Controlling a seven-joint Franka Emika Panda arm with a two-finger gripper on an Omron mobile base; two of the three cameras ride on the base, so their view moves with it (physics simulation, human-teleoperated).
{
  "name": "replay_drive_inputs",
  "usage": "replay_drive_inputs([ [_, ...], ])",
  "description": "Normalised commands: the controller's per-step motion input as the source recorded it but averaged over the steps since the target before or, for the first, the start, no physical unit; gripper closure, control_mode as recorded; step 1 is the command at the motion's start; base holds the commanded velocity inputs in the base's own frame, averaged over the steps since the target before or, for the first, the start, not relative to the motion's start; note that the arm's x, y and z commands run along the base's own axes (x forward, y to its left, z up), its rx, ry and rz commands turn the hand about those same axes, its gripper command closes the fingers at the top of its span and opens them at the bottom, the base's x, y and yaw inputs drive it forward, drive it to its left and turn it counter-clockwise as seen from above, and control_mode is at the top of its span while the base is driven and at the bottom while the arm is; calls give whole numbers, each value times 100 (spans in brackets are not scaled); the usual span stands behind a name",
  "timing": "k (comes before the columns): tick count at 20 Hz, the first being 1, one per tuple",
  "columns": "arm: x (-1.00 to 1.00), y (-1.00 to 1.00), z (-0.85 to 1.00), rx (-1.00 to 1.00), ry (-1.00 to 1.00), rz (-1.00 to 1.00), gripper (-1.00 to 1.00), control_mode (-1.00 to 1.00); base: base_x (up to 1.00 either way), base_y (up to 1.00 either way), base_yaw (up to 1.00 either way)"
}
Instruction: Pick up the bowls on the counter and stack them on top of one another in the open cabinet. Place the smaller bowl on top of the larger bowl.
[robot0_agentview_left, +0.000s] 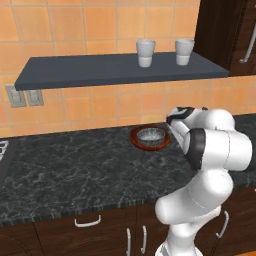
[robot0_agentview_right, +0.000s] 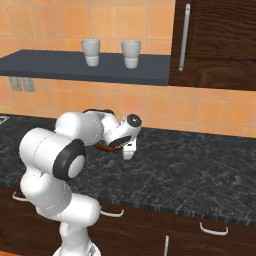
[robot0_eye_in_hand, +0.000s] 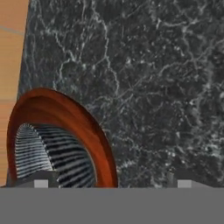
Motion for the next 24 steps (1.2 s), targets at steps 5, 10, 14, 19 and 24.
replay_drive_inputs([
  [5, 39, -1, -6, 2, -3, 13, -100, -100, 0, 0, 0],
  [10, 26, -1, -25, 0, 0, 5, -100, -100, 0, 0, 0],
  [14, 29, 9, -36, 0, 0, 0, -100, -100, 0, 0, 0],
  [19, 31, 32, -35, 0, 0, 0, -100, -100, 0, 0, 0],
  [24, 10, 38, -19, 0, 0, 0, 100, -100, 0, 0, 0],
])
